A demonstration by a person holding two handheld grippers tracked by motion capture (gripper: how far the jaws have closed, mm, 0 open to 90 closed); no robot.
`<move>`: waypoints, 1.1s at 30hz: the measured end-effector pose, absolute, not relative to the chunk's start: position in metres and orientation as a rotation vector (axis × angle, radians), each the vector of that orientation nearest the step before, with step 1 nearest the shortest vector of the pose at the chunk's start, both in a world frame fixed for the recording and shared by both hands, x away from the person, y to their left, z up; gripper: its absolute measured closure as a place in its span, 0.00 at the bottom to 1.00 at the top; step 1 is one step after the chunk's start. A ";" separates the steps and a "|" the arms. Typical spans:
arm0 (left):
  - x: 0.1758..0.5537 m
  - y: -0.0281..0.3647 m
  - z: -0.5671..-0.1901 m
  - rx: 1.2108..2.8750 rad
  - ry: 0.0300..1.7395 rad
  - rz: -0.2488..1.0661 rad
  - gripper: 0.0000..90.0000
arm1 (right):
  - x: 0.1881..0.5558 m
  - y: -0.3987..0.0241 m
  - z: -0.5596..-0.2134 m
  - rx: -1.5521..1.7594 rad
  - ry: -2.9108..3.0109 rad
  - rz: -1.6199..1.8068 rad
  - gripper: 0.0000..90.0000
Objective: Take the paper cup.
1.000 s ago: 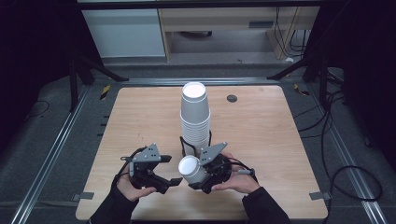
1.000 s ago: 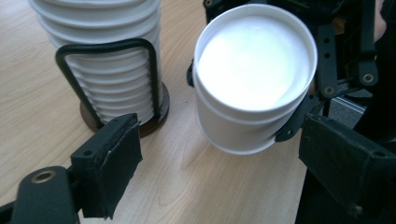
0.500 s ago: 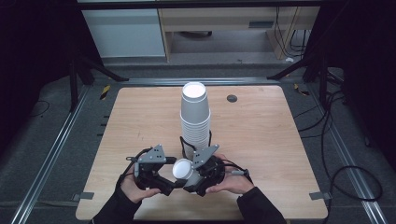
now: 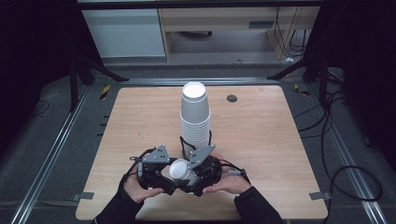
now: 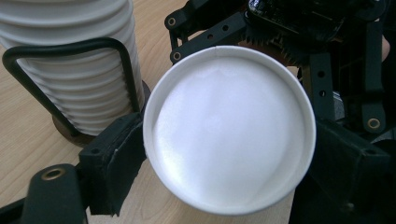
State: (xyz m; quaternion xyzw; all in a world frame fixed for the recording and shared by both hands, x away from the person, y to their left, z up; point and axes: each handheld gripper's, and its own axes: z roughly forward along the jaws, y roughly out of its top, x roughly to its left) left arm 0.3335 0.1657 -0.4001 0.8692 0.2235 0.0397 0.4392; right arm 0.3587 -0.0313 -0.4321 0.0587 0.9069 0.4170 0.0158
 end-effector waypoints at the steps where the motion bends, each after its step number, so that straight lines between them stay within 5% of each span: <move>1: 0.333 0.165 -0.400 2.161 0.555 0.097 0.18 | 0.358 -0.030 -0.433 0.186 2.826 1.293 0.18; 33: 0.331 0.160 -0.400 2.195 0.552 0.124 0.24 | 0.358 -0.027 -0.436 0.213 2.827 1.272 0.14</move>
